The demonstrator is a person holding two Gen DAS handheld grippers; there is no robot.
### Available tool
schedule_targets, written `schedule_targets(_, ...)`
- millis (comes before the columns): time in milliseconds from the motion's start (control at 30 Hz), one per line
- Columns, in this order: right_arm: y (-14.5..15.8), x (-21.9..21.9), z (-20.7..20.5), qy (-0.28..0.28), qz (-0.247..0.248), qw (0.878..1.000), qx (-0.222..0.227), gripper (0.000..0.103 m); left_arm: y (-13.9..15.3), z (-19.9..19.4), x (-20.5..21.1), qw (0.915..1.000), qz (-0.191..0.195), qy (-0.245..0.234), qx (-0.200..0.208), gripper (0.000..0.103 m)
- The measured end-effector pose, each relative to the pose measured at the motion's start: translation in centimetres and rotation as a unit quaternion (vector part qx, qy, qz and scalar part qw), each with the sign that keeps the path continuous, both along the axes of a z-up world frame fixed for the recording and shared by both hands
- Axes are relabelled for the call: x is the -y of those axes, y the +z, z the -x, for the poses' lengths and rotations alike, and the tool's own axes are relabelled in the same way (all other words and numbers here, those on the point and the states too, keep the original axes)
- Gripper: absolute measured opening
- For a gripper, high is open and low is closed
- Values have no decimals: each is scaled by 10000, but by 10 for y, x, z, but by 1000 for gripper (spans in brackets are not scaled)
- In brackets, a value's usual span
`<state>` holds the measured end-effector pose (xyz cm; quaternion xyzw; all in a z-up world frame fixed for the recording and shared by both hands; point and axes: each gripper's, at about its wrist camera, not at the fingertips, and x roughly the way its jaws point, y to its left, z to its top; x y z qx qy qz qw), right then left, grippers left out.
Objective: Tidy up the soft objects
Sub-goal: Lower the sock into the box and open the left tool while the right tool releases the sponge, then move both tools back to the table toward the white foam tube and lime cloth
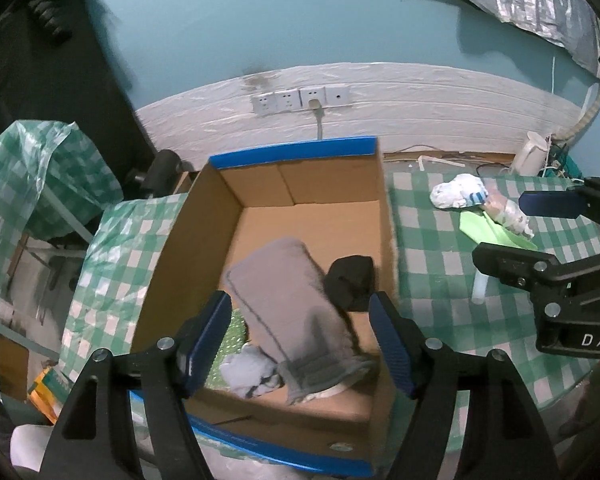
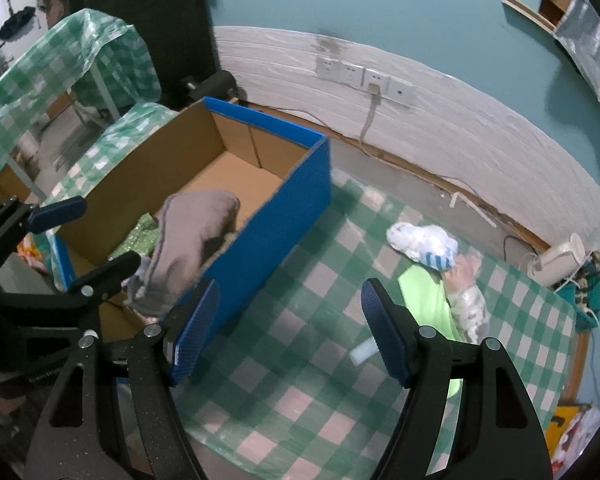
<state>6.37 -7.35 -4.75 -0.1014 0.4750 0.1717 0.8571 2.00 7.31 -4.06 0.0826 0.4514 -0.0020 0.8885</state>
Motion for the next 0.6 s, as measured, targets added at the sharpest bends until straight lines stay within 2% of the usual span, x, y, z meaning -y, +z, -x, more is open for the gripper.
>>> schedule_targets(600, -12, 87, 3, -737, -48, 9972, -136, 74, -2, -6, 70, 9982, -134, -577, -77, 77)
